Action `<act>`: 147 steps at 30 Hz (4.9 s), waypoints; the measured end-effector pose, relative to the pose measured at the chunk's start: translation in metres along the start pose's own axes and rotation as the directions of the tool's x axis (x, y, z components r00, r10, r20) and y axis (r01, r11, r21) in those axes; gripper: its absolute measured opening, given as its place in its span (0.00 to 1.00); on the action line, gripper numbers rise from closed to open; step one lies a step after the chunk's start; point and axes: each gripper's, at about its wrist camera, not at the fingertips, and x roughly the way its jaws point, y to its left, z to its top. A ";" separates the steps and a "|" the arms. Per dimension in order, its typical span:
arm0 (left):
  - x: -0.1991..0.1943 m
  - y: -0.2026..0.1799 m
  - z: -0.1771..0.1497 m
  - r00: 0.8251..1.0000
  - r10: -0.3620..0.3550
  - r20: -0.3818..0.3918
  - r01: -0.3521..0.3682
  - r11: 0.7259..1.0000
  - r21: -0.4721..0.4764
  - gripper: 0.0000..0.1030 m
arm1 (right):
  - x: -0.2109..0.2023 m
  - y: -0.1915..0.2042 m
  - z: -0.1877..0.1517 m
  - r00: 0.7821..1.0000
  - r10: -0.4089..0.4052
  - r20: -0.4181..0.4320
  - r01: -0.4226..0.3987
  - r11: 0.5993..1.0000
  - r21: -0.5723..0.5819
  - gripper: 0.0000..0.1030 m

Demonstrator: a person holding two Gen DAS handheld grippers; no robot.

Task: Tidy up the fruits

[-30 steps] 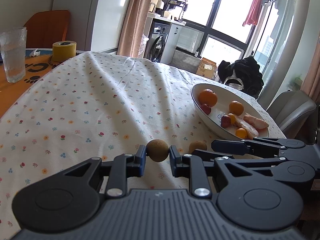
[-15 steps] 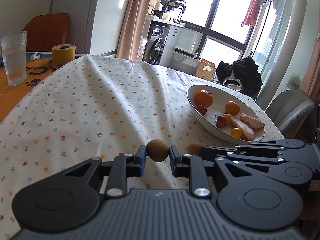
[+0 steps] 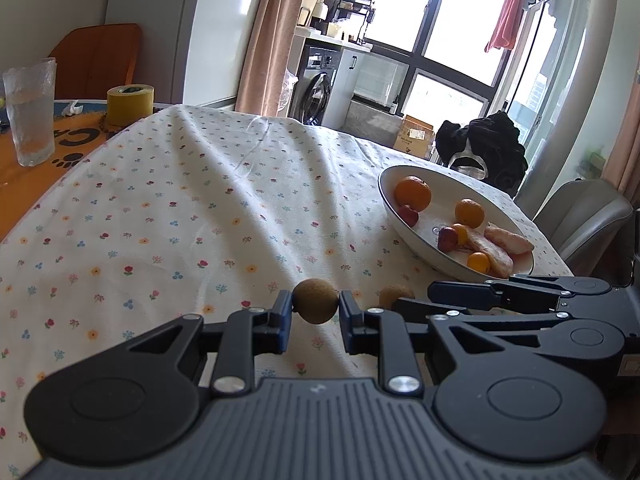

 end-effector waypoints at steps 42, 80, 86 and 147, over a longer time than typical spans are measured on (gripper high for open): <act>0.008 -0.054 0.022 0.997 -0.071 0.028 0.069 0.993 0.092 0.22 | -0.052 -0.045 0.009 0.989 -0.099 0.108 0.091 0.993 0.072 0.25; 0.064 -0.097 0.046 0.997 -0.077 -0.031 0.080 0.986 0.149 0.26 | -0.052 -0.105 0.012 0.981 -0.145 0.127 0.125 0.980 0.152 0.25; 0.055 -0.085 0.044 0.997 -0.066 -0.036 0.071 0.989 0.131 0.26 | -0.047 -0.096 0.015 0.983 -0.140 0.122 0.123 0.983 0.138 0.25; -0.063 -0.059 0.023 0.999 -0.010 0.036 0.006 0.994 0.108 0.96 | -0.131 -0.044 -0.001 0.968 -0.172 0.180 0.135 0.971 0.199 0.93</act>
